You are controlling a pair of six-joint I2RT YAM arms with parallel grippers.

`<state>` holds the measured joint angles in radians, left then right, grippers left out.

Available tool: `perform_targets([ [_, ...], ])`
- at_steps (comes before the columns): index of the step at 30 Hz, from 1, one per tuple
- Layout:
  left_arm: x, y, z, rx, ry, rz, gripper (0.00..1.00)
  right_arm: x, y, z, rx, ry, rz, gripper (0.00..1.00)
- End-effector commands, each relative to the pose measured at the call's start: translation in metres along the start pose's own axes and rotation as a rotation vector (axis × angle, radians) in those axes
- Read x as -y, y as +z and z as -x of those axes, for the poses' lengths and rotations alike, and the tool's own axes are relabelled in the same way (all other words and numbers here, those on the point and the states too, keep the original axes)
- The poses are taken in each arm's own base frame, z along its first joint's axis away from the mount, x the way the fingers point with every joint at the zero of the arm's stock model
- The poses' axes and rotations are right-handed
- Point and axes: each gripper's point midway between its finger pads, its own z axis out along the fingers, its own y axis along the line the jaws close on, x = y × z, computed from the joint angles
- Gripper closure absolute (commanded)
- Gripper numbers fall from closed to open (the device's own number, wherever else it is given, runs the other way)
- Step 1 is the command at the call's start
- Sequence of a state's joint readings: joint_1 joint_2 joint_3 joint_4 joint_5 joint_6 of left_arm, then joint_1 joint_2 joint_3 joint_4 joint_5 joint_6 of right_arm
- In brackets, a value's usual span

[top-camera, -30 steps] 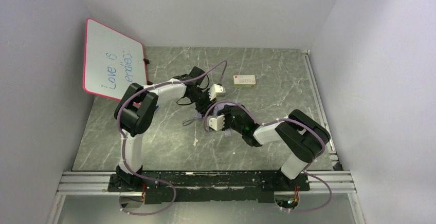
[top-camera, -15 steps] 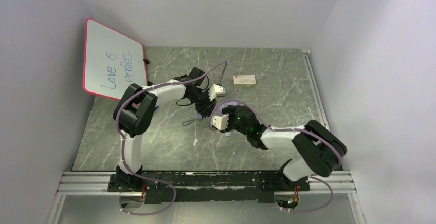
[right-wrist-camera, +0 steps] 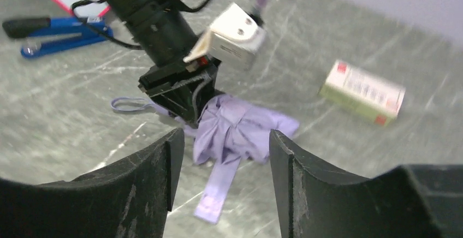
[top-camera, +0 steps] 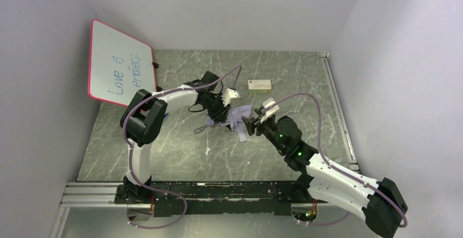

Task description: Put away the umbrella

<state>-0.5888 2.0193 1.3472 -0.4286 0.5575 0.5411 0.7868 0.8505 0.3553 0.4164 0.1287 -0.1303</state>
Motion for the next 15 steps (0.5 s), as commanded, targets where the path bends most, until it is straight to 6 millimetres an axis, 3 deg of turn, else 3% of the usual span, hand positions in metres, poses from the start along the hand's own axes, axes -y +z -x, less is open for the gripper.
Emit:
perform_targets([
  [1,-0.019,0.000,-0.015,-0.071,0.022,0.125,0.95,0.013,-0.023,-0.049,-0.233,0.473,-0.253,0.39],
  [6,-0.014,0.004,-0.015,-0.084,0.035,0.126,0.95,0.001,-0.032,-0.086,-0.374,0.575,-0.287,0.38],
  [15,-0.014,0.005,-0.016,-0.092,0.039,0.140,0.95,-0.010,-0.019,-0.122,-0.465,0.437,-0.222,0.32],
])
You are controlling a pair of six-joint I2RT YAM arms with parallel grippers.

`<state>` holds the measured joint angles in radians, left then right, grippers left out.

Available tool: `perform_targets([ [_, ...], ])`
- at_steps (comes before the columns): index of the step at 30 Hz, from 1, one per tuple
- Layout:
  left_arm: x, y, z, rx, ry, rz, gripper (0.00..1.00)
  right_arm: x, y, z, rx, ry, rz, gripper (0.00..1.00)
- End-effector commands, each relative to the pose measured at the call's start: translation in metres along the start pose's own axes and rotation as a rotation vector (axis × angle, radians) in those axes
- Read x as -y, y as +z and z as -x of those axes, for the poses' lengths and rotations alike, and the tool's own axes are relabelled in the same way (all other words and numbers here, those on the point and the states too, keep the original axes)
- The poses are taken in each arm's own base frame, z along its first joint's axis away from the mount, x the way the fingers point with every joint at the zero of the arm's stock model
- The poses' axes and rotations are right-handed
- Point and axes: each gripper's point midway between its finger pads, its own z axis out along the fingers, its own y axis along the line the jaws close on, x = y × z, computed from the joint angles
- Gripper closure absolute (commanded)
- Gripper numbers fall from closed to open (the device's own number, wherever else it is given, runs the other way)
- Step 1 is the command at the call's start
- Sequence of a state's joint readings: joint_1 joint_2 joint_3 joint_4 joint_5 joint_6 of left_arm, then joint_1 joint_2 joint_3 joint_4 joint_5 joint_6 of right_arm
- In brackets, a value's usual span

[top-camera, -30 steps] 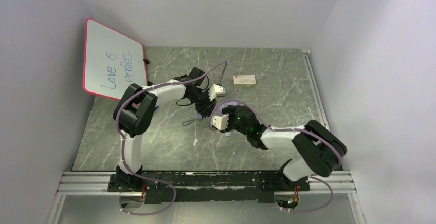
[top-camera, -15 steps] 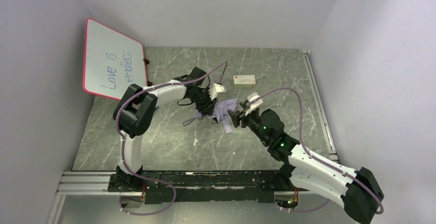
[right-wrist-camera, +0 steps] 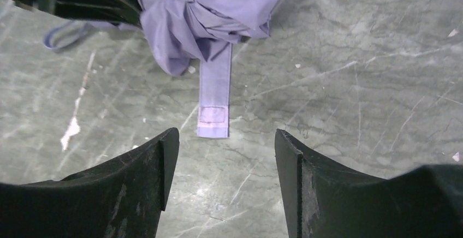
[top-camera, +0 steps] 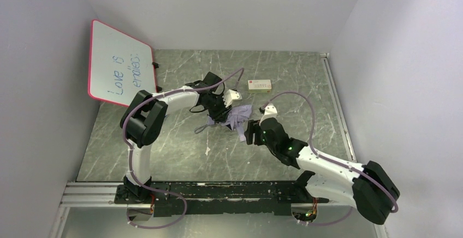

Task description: Put away the umbrella

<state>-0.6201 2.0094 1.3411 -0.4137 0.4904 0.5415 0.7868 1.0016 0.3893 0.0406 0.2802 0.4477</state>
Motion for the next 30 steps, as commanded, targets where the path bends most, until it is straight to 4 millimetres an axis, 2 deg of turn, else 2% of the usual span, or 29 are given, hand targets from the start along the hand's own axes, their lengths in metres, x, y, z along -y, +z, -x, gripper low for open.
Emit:
perform_targets([
  [1,-0.014,0.004,-0.019,-0.068,0.007,0.094,0.95,0.002,0.012,-0.011,-0.018,-0.044,-0.005,0.31],
  [6,-0.013,0.005,-0.021,-0.073,0.005,0.095,0.95,-0.004,0.025,-0.026,-0.068,-0.093,0.009,0.30],
  [14,-0.012,0.009,-0.024,-0.089,0.007,0.095,0.95,-0.017,0.035,-0.041,-0.120,-0.148,0.034,0.30],
  [22,-0.012,0.009,-0.025,-0.095,0.011,0.101,0.95,-0.016,0.045,-0.047,-0.150,-0.188,-0.028,0.32],
  [30,-0.013,0.007,-0.025,-0.097,0.014,0.109,0.95,-0.005,0.047,-0.056,-0.219,-0.247,-0.146,0.38],
])
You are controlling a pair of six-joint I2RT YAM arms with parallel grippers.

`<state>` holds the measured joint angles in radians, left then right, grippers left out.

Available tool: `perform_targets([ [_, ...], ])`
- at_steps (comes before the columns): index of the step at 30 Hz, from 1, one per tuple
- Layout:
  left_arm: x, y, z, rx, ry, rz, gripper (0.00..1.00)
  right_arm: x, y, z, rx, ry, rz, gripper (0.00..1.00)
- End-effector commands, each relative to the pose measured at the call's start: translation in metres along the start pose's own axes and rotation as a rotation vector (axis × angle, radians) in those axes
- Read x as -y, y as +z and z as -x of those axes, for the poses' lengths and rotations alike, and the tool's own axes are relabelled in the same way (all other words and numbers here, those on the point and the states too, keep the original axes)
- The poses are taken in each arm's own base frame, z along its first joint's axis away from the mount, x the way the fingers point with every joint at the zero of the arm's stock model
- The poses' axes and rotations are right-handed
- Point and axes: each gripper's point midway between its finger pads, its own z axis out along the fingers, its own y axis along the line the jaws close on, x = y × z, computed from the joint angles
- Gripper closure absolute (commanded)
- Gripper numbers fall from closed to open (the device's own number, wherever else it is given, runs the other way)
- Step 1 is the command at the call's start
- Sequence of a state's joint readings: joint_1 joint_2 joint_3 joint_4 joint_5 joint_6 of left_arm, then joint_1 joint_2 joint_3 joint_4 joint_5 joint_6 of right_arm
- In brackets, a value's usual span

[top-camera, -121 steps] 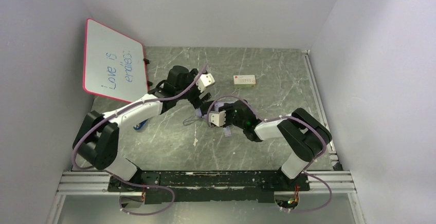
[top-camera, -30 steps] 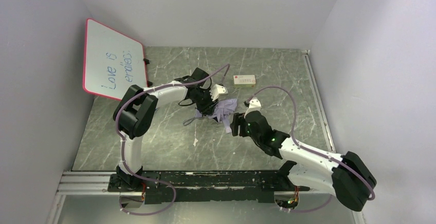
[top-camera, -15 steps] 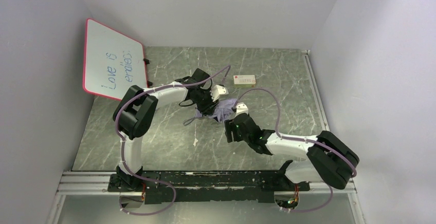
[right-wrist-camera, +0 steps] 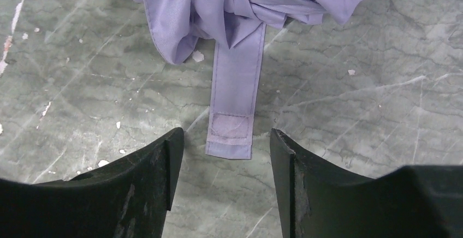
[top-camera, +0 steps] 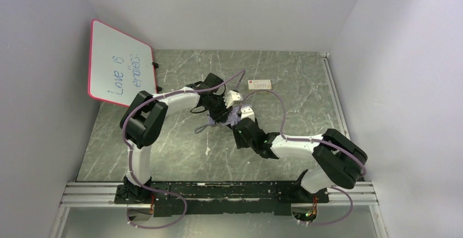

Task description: Put away the umbrella

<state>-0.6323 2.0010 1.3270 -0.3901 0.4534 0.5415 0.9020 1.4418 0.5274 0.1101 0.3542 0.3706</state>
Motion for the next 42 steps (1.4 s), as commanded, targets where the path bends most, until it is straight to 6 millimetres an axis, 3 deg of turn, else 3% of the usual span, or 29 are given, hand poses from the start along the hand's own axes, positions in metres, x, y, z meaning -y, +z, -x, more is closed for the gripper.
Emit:
perform_targets([
  [1,-0.011,0.007,-0.026,-0.092,-0.003,0.077,0.95,0.009,0.001,-0.009,-0.046,-0.022,-0.083,0.39],
  [25,-0.013,0.005,-0.025,-0.095,-0.004,0.086,0.95,0.015,0.001,-0.025,-0.100,-0.009,-0.159,0.73],
  [30,-0.013,0.005,-0.025,-0.095,-0.004,0.089,0.95,0.012,0.003,-0.023,-0.097,-0.017,-0.145,0.80],
  [38,-0.014,0.007,-0.026,-0.098,-0.005,0.094,0.95,0.008,0.003,-0.018,-0.083,-0.026,-0.119,1.00],
  [42,-0.016,0.005,-0.023,-0.089,-0.008,0.114,0.95,-0.006,-0.002,-0.005,-0.030,0.004,-0.037,1.00],
])
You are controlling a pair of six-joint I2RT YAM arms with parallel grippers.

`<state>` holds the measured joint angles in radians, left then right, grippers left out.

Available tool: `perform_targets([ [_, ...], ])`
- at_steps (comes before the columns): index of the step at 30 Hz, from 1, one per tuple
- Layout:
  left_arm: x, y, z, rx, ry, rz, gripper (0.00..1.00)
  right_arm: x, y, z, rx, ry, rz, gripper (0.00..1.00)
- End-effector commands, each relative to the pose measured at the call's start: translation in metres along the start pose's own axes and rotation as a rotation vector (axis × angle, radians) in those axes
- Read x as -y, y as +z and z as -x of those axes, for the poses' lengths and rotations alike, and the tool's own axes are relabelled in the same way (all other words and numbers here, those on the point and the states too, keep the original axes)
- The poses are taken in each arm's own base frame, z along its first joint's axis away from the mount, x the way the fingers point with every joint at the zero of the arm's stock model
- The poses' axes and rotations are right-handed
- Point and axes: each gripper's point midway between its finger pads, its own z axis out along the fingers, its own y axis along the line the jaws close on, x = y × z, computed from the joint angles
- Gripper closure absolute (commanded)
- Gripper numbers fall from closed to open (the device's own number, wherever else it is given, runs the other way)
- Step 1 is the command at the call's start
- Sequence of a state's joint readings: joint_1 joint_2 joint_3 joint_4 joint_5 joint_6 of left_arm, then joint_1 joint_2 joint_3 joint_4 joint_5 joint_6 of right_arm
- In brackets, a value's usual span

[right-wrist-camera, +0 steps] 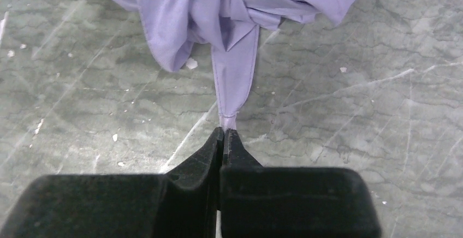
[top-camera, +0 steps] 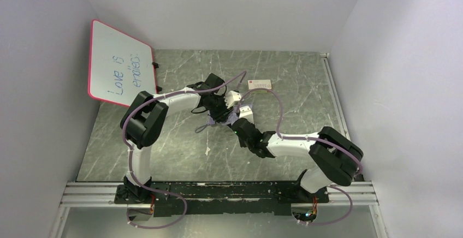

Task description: Put away the umbrella

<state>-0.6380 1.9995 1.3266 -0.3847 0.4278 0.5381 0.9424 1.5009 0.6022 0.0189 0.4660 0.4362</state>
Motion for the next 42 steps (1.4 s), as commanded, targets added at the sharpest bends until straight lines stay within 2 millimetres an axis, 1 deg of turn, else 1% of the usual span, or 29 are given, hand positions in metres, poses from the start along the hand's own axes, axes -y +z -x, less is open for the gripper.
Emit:
perform_targets([
  [1,-0.013,0.006,-0.023,-0.078,-0.014,0.094,0.95,-0.012,-0.007,-0.005,0.001,-0.006,0.100,1.00],
  [4,-0.015,0.004,-0.022,-0.070,-0.020,0.112,0.95,-0.025,-0.015,-0.003,0.028,0.023,0.187,1.00],
  [6,-0.016,0.004,-0.022,-0.072,-0.021,0.119,0.95,-0.030,-0.019,-0.005,0.031,0.035,0.219,1.00],
  [12,-0.022,0.005,-0.023,-0.079,-0.027,0.139,0.95,-0.038,-0.030,-0.019,0.000,0.044,0.252,1.00],
  [18,-0.028,0.003,-0.023,-0.084,-0.028,0.180,0.95,-0.047,-0.042,-0.040,-0.041,0.064,0.252,1.00],
  [24,-0.036,-0.004,-0.023,-0.077,-0.025,0.242,0.95,-0.056,-0.053,-0.062,-0.084,0.081,0.252,1.00],
  [30,-0.049,-0.012,-0.022,-0.075,-0.032,0.335,0.95,-0.051,-0.066,-0.085,-0.136,0.119,0.221,1.00],
  [36,-0.058,-0.018,-0.021,-0.072,-0.043,0.394,0.95,-0.054,-0.075,-0.107,-0.185,0.123,0.222,1.00],
  [39,-0.055,-0.017,-0.022,-0.074,-0.026,0.379,0.95,-0.050,-0.075,-0.108,-0.174,0.126,0.205,1.00],
  [40,-0.053,-0.017,-0.022,-0.073,-0.017,0.377,0.95,-0.048,-0.075,-0.103,-0.154,0.129,0.197,1.00],
  [42,-0.051,-0.016,-0.022,-0.076,-0.010,0.371,0.95,-0.045,-0.078,-0.088,-0.096,0.139,0.193,1.00],
])
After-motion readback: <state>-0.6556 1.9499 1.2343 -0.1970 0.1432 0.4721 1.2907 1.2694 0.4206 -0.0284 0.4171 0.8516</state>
